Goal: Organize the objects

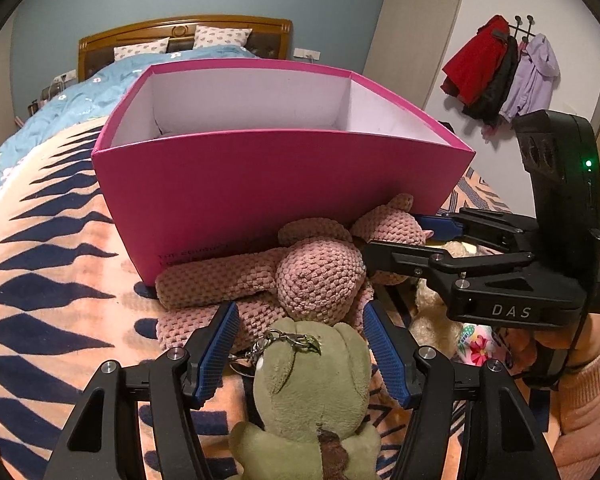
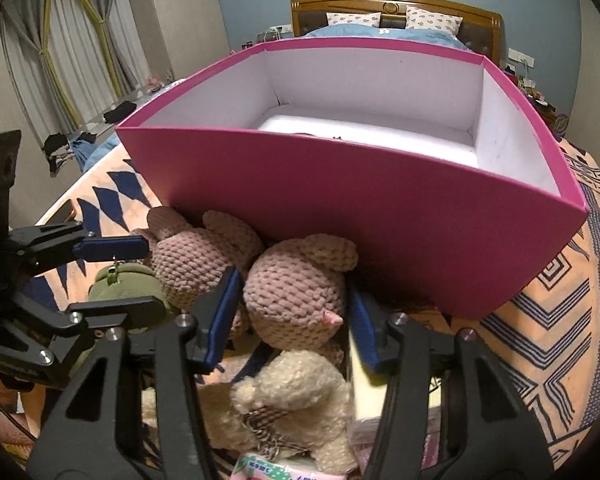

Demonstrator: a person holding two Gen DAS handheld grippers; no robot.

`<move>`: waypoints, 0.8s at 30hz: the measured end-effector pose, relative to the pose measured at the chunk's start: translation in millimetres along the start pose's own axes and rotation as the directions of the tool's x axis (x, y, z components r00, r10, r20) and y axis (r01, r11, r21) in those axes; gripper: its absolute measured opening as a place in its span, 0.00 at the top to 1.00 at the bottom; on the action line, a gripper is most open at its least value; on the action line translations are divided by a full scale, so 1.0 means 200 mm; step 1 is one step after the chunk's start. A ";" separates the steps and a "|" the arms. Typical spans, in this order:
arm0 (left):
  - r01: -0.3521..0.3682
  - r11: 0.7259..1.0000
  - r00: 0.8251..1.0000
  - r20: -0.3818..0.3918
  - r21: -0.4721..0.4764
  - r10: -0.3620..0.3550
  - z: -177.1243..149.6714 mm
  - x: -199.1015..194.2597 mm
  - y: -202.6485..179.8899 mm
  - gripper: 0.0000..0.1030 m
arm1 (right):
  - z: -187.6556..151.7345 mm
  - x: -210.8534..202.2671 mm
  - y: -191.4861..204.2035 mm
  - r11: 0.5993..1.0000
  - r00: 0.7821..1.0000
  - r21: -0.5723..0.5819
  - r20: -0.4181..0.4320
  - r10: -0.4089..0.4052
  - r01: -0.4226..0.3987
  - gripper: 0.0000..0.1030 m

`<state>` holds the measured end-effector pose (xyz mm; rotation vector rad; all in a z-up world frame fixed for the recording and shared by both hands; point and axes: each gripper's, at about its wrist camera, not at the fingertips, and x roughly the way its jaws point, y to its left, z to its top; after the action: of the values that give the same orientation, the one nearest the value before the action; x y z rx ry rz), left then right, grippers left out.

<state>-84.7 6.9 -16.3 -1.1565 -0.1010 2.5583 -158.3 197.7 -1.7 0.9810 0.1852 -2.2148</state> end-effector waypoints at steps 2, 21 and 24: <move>0.003 1.000 1.000 0.000 0.001 -0.003 0.00 0.00 0.00 0.36 | 0.00 -0.02 0.00 1.000 1.000 0.008 0.014 0.004 -0.004 0.51; 0.072 0.996 0.994 0.077 0.045 -0.075 0.08 -0.20 -0.12 0.38 | 0.06 -0.36 0.00 0.989 0.977 0.064 0.174 0.122 -0.135 0.53; 0.091 0.994 0.990 0.106 0.054 -0.096 0.11 -0.25 -0.14 0.38 | 0.08 -0.41 0.02 0.989 0.971 0.043 0.198 0.133 -0.145 0.53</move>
<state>-63.3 18.1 39.3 -0.9713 -0.1151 2.5256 -126.9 231.6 67.4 0.7760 -0.0358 -2.1801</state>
